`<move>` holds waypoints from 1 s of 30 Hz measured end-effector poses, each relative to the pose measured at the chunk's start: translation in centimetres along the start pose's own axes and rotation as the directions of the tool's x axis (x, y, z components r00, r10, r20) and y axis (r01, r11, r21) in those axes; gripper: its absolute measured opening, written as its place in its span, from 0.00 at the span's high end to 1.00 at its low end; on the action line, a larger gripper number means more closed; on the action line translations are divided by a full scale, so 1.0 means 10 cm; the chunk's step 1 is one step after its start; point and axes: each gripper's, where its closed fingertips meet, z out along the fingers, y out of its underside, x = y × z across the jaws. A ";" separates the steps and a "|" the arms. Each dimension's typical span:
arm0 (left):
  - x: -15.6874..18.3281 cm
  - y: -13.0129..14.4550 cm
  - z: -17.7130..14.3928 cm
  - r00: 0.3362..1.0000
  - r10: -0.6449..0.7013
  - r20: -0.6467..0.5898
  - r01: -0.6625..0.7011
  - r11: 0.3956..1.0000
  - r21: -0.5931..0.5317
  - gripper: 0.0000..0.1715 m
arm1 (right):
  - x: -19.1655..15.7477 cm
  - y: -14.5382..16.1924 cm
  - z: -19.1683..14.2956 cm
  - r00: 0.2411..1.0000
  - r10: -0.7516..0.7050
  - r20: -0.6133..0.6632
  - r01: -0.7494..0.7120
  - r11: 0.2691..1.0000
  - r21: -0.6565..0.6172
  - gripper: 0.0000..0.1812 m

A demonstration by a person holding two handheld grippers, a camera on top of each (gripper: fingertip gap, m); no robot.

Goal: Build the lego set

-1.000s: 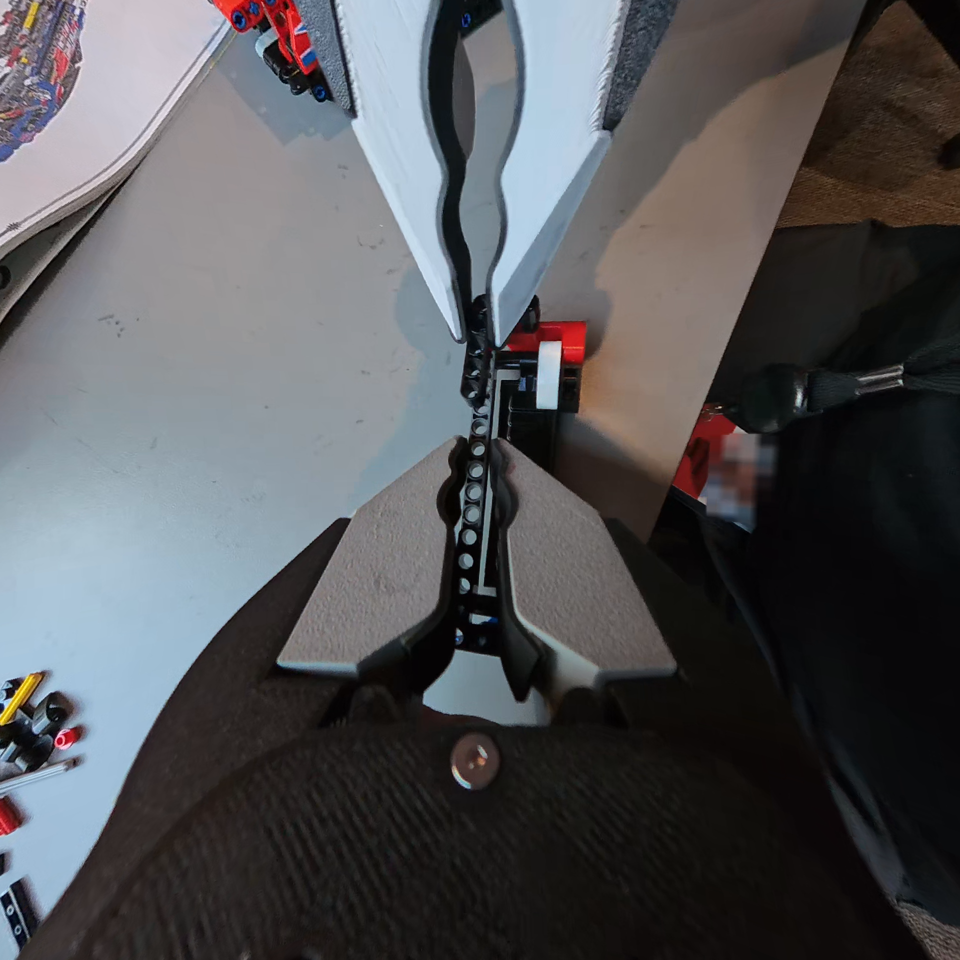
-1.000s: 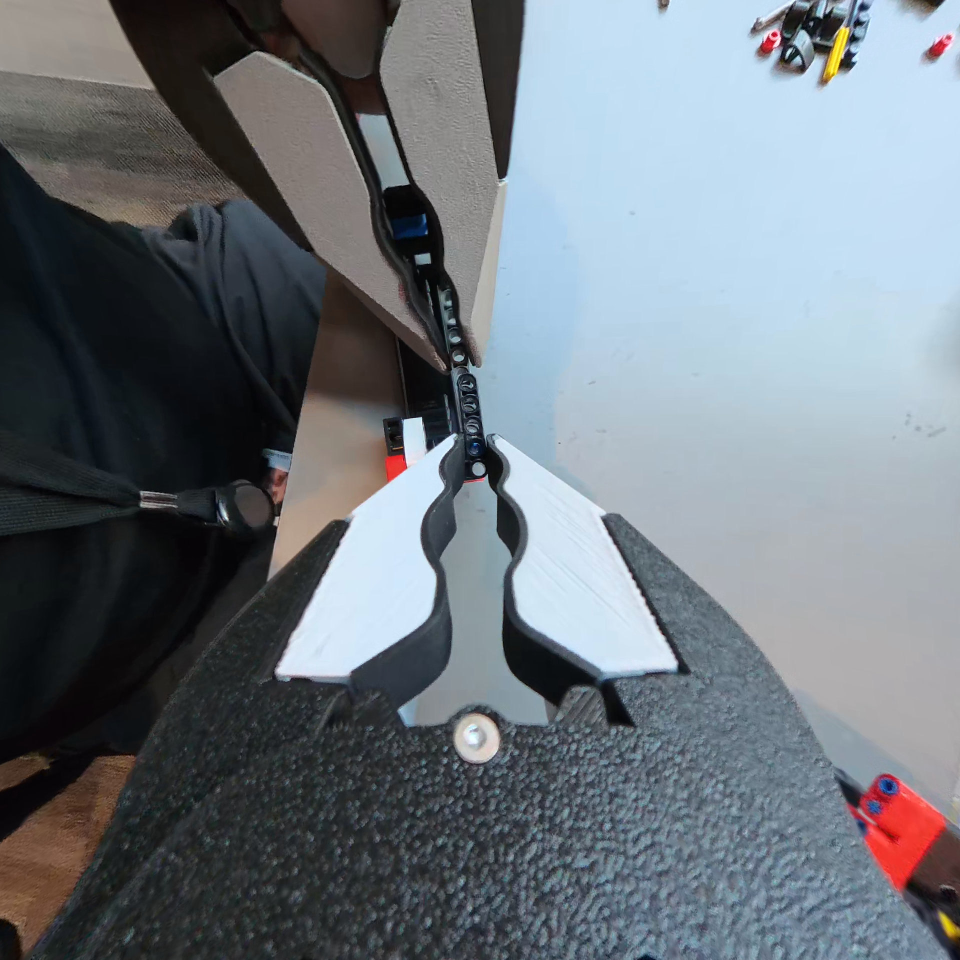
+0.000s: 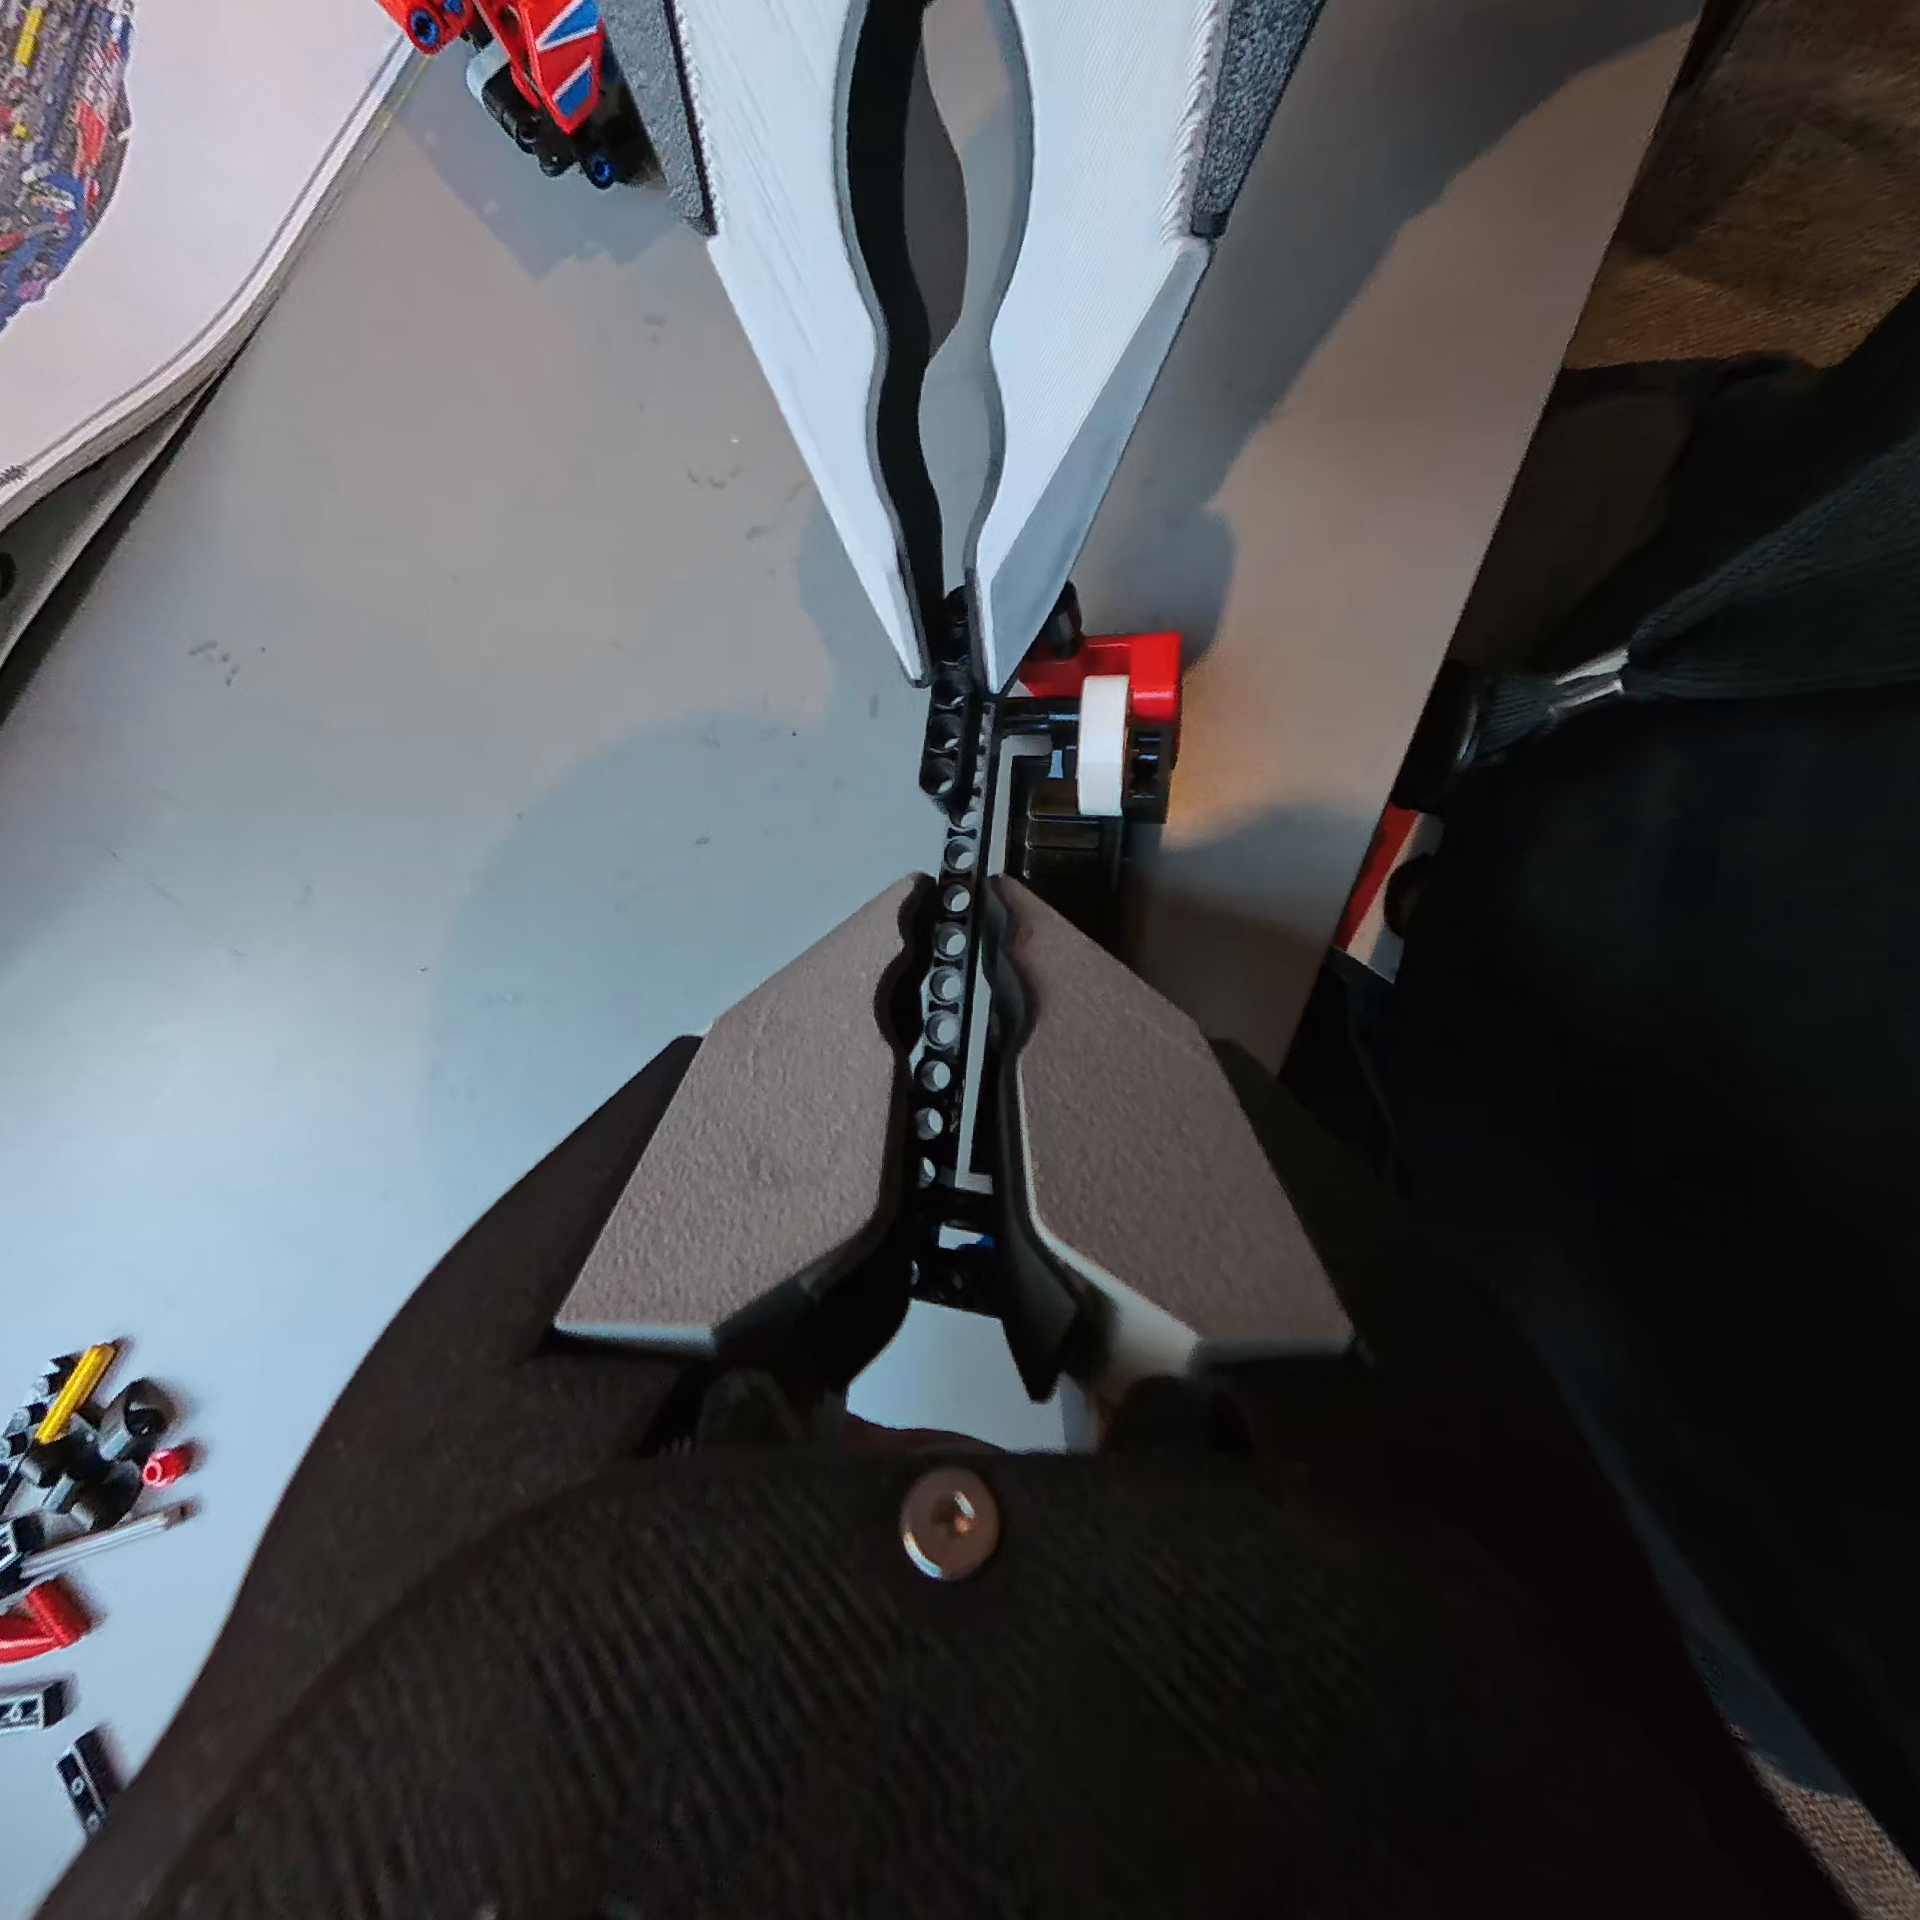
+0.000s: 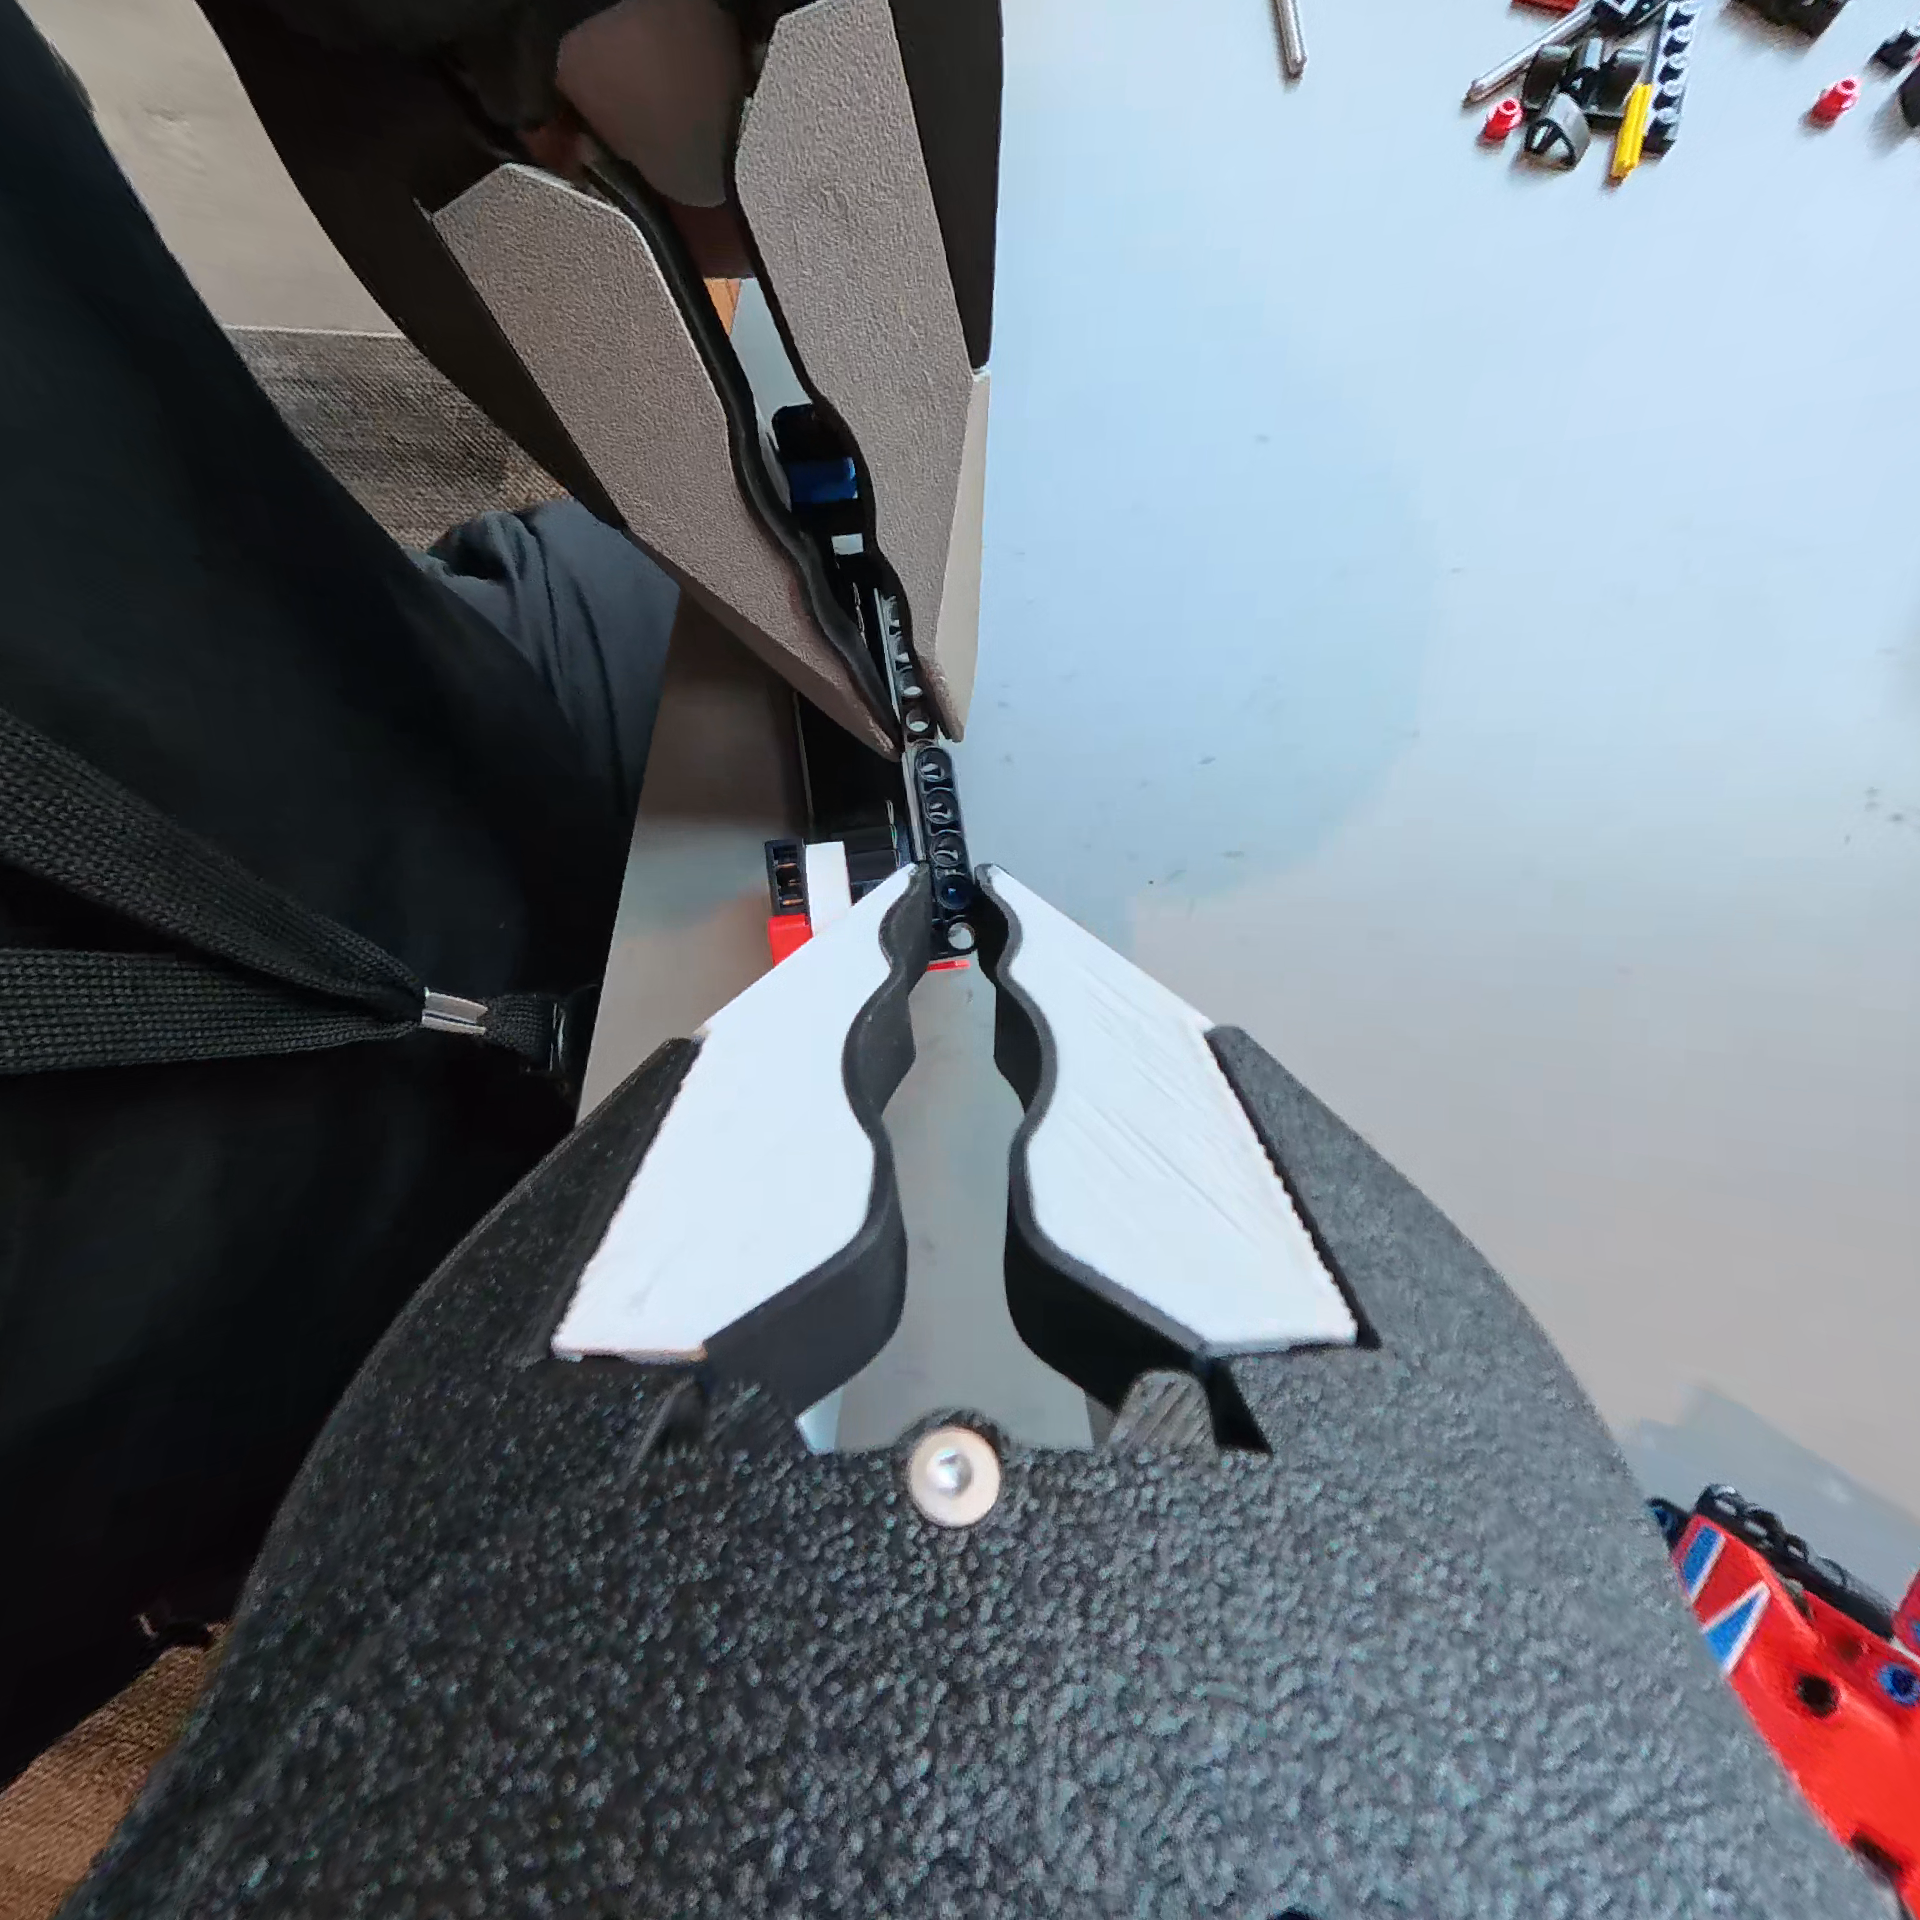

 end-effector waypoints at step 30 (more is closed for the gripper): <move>0.02 -0.01 0.01 0.996 -0.083 -0.013 0.083 0.996 0.012 0.97 | -0.01 -0.01 -0.01 0.999 0.037 0.036 -0.040 0.995 0.091 0.96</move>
